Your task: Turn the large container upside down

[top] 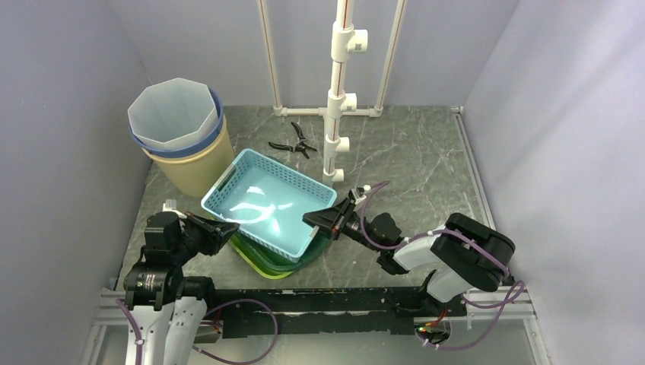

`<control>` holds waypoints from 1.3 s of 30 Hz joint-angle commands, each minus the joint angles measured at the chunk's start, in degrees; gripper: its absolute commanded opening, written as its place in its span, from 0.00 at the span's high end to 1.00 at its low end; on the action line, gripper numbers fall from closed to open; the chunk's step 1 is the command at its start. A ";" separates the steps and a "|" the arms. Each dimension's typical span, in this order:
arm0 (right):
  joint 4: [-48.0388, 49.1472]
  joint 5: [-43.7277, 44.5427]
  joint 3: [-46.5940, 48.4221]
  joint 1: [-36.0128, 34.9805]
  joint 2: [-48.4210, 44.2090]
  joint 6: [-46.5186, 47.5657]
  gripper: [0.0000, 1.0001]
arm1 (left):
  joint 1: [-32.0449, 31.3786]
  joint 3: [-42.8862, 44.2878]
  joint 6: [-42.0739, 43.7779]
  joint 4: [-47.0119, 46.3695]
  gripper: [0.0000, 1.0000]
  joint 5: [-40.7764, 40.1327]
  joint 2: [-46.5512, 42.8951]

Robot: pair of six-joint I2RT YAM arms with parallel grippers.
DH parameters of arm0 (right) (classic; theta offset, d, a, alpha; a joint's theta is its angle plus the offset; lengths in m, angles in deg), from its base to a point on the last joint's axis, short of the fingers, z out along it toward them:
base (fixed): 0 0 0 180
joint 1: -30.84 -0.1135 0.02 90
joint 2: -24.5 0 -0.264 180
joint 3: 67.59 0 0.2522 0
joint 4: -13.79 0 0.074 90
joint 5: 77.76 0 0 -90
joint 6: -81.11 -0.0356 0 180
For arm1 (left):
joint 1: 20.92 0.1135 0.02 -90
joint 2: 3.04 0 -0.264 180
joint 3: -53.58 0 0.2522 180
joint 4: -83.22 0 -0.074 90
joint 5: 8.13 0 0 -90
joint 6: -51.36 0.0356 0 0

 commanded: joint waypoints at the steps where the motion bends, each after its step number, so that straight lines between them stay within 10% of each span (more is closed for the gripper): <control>1: 6.29 -0.43 -1.33 -0.16 -1.82 0.04 0.83 | -0.15 2.04 0.91 -0.68 0.97 -0.92 -0.25; 3: 4.57 -0.31 -1.66 -0.18 -3.15 0.86 0.98 | -0.15 2.59 2.49 -1.41 0.97 -1.20 0.04; 9: -2.29 -1.62 -0.49 -0.20 -8.00 4.30 1.00 | -0.14 5.40 8.97 -0.98 0.91 -0.38 3.42; 15: -14.55 -0.71 -1.28 -0.23 -16.84 8.11 1.00 | -0.10 10.33 15.48 3.56 0.25 -4.02 5.65; 19: -21.77 -0.80 -1.77 -0.20 -25.40 13.86 1.00 | -0.11 13.13 19.92 5.49 0.07 -6.43 6.95; 39: -89.89 -6.76 16.81 -0.12 -58.19 48.38 1.00 | -0.15 19.42 39.54 5.94 0.06 -18.48 12.91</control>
